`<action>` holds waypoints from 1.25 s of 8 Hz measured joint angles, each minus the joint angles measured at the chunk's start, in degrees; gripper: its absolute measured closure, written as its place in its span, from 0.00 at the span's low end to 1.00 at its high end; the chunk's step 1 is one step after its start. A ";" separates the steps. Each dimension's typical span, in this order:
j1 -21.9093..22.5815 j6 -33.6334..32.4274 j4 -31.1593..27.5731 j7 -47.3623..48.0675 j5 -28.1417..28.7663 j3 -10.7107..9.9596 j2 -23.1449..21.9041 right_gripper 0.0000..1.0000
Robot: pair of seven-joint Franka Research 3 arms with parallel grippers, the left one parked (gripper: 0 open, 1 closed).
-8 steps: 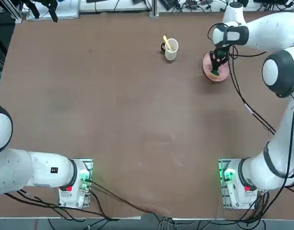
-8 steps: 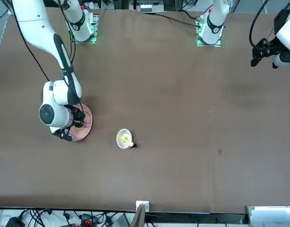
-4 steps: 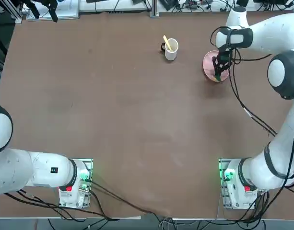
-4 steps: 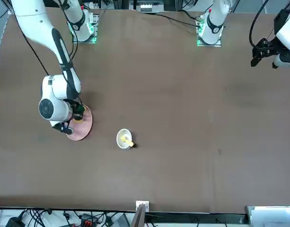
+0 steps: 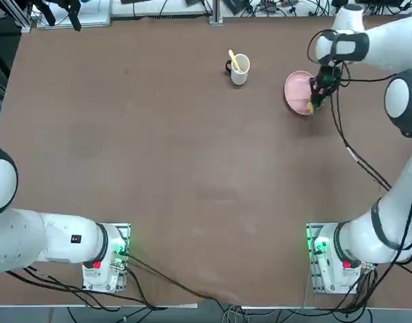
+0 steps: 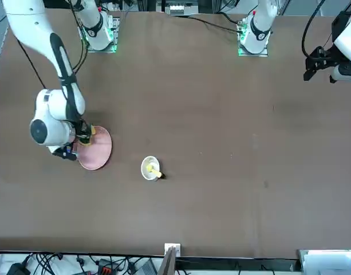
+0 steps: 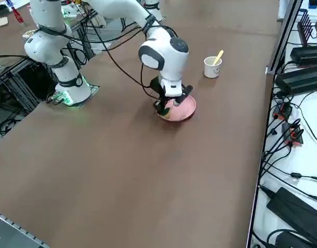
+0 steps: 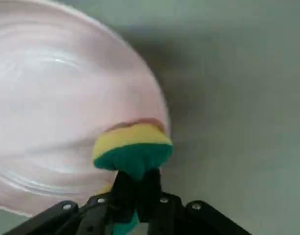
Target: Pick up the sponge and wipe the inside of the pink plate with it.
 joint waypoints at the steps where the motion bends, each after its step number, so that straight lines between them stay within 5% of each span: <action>1: -2.09 -5.08 2.82 -3.02 -0.22 -0.29 -0.62 0.94; 4: -10.00 -16.18 8.70 -15.77 -0.95 -0.80 -2.69 0.94; 10: -22.33 -9.18 1.65 -31.64 -5.50 -0.88 -0.05 0.91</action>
